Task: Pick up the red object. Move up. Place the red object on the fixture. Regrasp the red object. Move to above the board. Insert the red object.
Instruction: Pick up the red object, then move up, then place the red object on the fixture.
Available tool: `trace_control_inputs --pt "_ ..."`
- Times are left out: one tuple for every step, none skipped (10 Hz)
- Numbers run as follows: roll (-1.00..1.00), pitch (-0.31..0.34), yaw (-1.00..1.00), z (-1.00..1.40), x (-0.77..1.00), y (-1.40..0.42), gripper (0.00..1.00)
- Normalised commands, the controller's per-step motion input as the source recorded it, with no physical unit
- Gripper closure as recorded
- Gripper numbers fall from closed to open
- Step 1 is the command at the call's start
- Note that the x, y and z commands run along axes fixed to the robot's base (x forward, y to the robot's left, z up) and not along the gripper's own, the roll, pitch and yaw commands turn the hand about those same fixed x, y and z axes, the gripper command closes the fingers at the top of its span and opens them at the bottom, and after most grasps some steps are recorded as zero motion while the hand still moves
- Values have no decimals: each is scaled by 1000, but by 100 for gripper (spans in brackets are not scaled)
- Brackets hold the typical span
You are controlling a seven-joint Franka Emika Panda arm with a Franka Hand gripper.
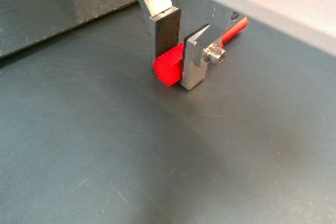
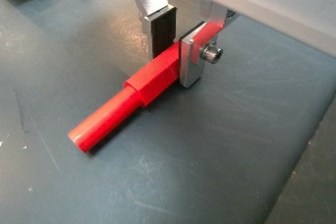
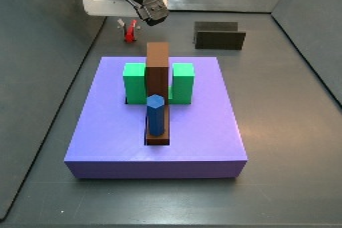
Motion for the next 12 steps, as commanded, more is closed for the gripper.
trace_control_inputs --pt "0 0 0 0 0 0 100" --pt "0 0 0 0 0 0 100" --pt "0 0 0 0 0 0 100" --pt "0 0 0 0 0 0 100" --pt "0 0 0 0 0 0 100" --pt "0 0 0 0 0 0 100" --pt "0 0 0 833 0 0 100" --pt "-3 38 44 772 -55 -24 100" --pt "21 64 48 558 -93 -27 100" --pt "68 39 27 299 -53 -7 100" --pt "51 0 0 0 0 -77 100" --pt "-357 46 -123 409 649 0 100"
